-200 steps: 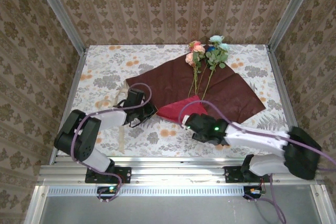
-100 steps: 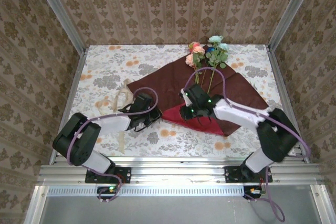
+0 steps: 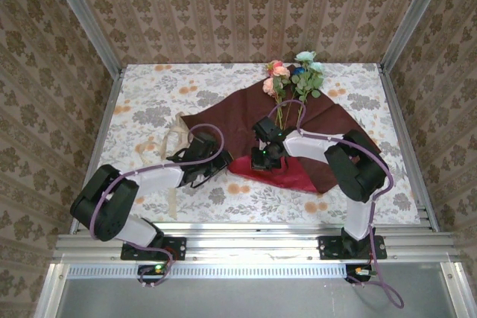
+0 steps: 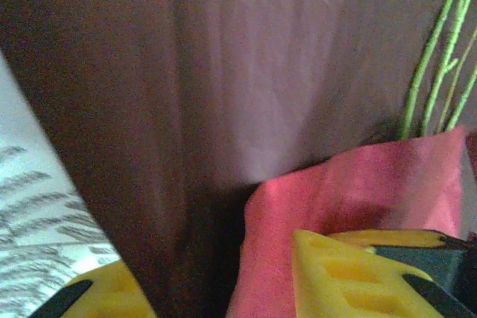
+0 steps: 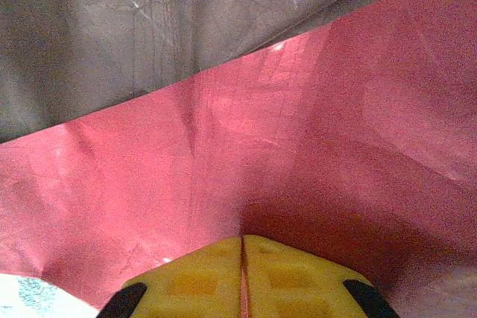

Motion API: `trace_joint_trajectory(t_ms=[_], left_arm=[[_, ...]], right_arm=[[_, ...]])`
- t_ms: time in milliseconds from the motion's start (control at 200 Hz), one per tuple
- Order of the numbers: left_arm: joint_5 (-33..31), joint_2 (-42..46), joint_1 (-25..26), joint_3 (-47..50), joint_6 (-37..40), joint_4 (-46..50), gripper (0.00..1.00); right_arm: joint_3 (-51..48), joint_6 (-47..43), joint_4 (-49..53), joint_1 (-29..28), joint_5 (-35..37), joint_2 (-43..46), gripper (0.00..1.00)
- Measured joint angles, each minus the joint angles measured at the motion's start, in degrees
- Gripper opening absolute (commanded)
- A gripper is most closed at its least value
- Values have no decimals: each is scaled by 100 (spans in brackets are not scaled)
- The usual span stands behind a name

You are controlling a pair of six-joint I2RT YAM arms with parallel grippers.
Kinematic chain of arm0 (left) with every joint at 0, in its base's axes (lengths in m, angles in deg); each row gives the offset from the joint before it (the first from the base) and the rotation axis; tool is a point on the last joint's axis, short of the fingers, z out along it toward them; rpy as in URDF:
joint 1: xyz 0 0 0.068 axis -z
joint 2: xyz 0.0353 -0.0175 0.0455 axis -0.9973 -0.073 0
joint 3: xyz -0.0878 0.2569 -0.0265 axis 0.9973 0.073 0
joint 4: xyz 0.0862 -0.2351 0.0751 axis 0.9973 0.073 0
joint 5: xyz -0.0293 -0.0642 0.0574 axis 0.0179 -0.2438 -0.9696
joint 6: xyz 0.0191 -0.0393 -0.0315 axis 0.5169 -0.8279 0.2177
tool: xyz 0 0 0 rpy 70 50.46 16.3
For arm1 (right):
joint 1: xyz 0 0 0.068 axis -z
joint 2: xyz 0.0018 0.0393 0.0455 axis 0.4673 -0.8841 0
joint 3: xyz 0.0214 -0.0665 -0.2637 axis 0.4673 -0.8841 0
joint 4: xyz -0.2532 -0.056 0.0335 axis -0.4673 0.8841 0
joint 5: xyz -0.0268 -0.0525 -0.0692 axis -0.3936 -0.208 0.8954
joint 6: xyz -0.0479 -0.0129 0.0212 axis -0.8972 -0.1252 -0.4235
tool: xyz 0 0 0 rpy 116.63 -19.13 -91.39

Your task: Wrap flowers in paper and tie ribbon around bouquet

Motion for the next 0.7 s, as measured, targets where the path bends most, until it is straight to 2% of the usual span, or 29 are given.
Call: trace_joint_trajectory(t_ms=[125,175,245,435,615,700], left_arm=[[42,-210,-328,11,175,-243,31],[83,-328,-446,9,229,-352,21],[157,-485,-535,2,358,-492,0],[219,-481,-411,-37,573,-503,0],[15,293,254,-455,1062,170,0],[-24,387,555,-837,1338,345,0]], right_arm=[[-9,83,-7,39,-63,-2,11],[-9,94,-7,57,-74,-2,11],[-20,105,-11,76,-109,-4,11],[-24,212,-11,149,-203,-15,11],[-33,273,-92,208,-319,-50,11],[-46,337,-229,221,-452,-90,11]])
